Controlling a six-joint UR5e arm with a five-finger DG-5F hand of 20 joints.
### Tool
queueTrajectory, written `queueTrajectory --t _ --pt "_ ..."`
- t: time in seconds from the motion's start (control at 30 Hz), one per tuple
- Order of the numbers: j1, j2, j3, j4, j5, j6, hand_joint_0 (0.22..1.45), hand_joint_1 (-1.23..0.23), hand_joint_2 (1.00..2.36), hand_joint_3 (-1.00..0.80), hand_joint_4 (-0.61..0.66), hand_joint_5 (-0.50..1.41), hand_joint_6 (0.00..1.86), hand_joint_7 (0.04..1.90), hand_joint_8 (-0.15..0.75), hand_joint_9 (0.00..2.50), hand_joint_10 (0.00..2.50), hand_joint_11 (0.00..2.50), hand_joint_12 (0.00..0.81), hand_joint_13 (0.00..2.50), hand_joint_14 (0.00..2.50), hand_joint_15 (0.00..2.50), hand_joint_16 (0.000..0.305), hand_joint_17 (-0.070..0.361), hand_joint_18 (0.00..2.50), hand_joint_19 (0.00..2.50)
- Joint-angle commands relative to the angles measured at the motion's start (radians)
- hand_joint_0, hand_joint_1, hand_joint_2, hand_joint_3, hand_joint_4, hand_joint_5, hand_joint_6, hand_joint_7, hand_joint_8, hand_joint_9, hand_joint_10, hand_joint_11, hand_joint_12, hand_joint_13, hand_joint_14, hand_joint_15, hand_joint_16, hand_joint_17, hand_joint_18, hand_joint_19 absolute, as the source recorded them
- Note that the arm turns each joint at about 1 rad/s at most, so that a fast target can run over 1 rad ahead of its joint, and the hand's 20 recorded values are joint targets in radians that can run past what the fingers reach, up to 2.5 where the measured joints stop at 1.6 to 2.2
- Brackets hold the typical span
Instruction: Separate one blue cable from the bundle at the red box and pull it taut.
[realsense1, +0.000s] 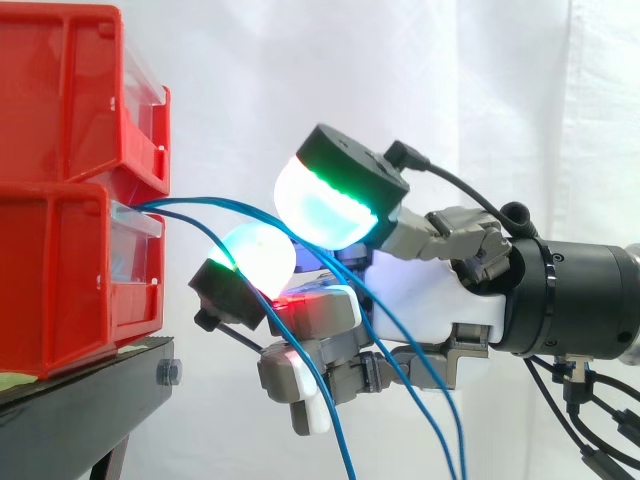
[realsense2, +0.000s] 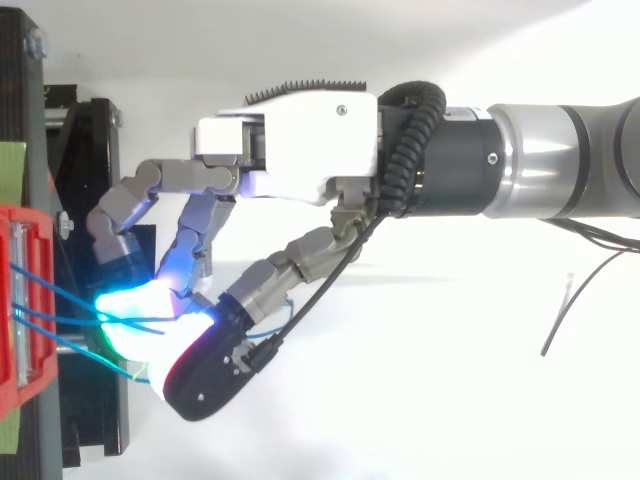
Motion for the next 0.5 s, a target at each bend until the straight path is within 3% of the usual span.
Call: queueTrajectory --t 0.0,0.1,0.17,0.3,0.4,0.47 --pt "-0.001 0.000 0.000 -0.002 0.000 0.002 0.50 -0.64 1.00 -0.50 0.15 -0.16 0.86 1.17 0.291 1.15 0.02 1.34 0.373 1.05 0.03 0.84 0.055 0.124 0.89 0.85" --pt "0.001 0.000 0.001 -0.002 0.000 0.000 0.53 -0.48 1.00 -0.50 0.14 -0.15 0.85 1.18 0.281 1.18 0.02 1.35 0.364 1.07 0.03 0.84 0.053 0.120 0.90 0.88" --pt "0.001 0.000 0.001 0.000 0.000 0.000 0.59 -0.44 1.00 -0.50 0.13 -0.15 0.85 1.19 0.270 1.18 0.02 1.36 0.348 1.07 0.03 0.85 0.050 0.112 0.88 0.90" --pt "-0.001 0.000 0.003 -0.002 0.000 0.000 0.62 -0.56 1.01 -0.41 0.12 -0.14 0.84 1.22 0.263 1.17 0.02 1.38 0.347 1.07 0.03 0.88 0.050 0.112 0.87 0.91" --pt "-0.001 0.000 0.003 -0.002 0.000 0.000 0.61 -0.75 1.02 -0.28 0.12 -0.16 0.85 1.22 0.261 1.12 0.03 1.35 0.357 1.04 0.03 0.88 0.051 0.115 0.87 0.90" --pt "-0.001 0.000 0.003 -0.002 0.000 0.000 0.63 -0.80 1.02 -0.27 0.10 -0.17 0.85 1.22 0.260 1.09 0.02 1.33 0.357 1.03 0.03 0.87 0.051 0.115 0.85 0.89"
